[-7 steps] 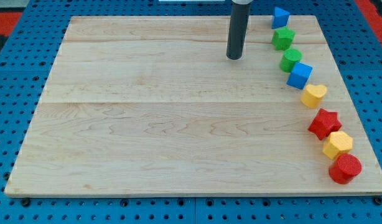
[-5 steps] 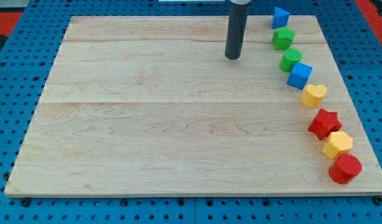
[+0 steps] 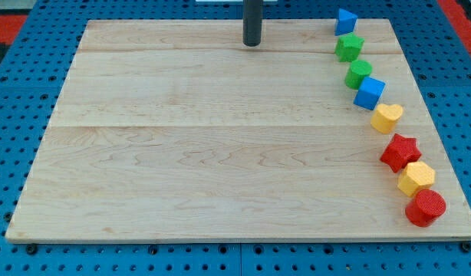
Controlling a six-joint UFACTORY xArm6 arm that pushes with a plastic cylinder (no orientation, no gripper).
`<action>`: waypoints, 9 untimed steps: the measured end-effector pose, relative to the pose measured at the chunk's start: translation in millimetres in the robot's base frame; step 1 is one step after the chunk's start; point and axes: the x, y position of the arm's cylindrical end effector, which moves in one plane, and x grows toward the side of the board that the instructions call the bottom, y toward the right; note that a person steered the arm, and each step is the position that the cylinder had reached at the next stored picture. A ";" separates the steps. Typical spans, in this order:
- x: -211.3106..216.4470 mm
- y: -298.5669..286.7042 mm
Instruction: Push the green star towards top center
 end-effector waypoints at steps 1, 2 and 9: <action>-48.7 -4.7; -48.7 -4.7; -7.1 114.6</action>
